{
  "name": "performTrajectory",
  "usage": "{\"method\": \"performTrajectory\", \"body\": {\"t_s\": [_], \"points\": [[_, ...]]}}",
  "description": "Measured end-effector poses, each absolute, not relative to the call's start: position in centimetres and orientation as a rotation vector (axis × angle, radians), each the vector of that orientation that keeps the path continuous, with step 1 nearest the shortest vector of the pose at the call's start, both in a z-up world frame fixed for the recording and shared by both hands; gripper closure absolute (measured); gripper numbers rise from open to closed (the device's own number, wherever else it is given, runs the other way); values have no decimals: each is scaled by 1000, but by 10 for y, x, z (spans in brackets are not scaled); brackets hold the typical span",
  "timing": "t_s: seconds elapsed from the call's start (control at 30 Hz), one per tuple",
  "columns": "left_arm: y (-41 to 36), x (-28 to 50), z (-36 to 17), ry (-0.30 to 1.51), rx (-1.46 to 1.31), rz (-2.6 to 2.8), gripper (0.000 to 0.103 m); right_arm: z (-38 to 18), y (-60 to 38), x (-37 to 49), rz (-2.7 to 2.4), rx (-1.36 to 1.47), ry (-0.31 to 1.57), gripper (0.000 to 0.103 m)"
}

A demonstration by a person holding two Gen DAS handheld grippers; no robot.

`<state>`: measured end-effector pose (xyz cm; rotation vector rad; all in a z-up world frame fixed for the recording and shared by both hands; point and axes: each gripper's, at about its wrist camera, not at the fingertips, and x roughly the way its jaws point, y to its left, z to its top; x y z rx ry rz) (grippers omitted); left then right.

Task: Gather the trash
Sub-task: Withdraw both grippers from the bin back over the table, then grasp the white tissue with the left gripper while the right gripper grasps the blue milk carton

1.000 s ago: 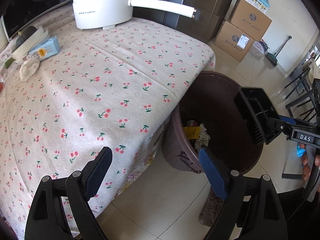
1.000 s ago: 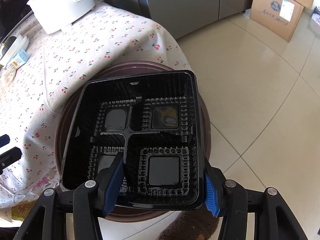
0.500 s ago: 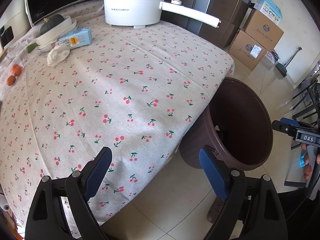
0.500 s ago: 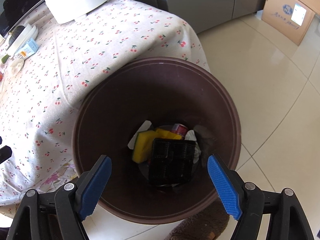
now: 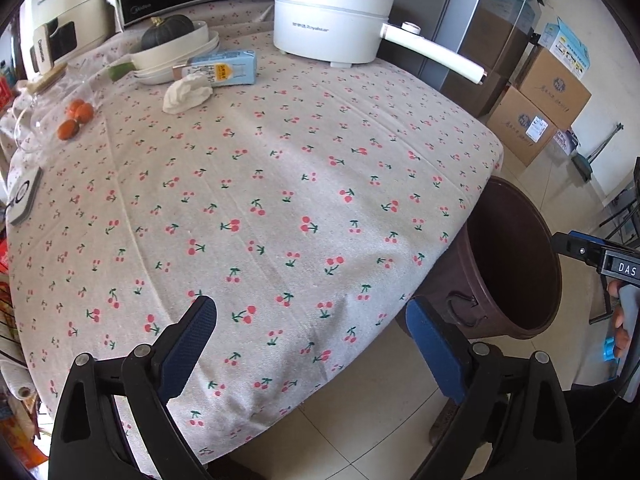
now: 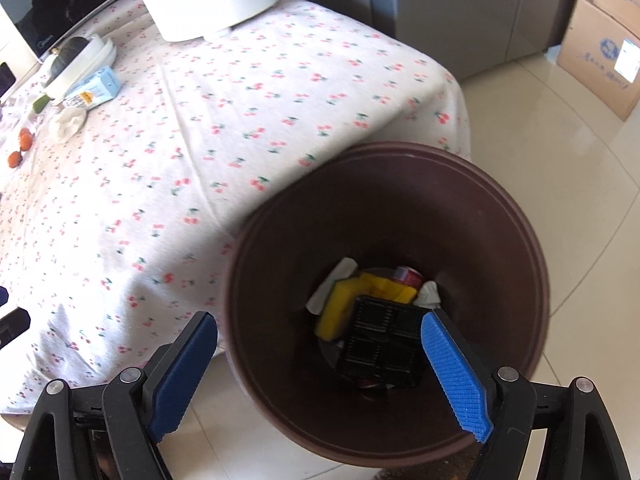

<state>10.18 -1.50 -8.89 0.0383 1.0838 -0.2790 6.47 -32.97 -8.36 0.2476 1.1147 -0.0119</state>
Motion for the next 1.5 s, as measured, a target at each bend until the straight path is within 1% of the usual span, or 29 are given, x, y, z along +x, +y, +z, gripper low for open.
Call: {"method": "performTrajectory", "body": {"t_s": [0.13, 0.43, 0.67, 0.93, 1.03, 1.17, 1.5], "points": [[4, 109, -86, 1076, 4, -240, 0, -76, -306, 78, 23, 235, 1103, 13], [38, 136, -81, 1054, -41, -163, 0, -67, -251, 117, 79, 164, 1080, 11], [62, 162, -79, 1027, -74, -103, 0, -62, -218, 142, 97, 117, 1048, 4], [91, 215, -89, 995, -180, -57, 0, -58, -191, 181, 148, 53, 1058, 3], [93, 236, -95, 955, -175, -44, 0, -55, -181, 197, 167, 4, 1034, 3], [89, 271, -105, 960, -155, -49, 0, -57, -172, 218, 189, -36, 1014, 3], [72, 337, -125, 922, -114, -100, 1, -77, -182, 270, 185, -20, 993, 3]]}}
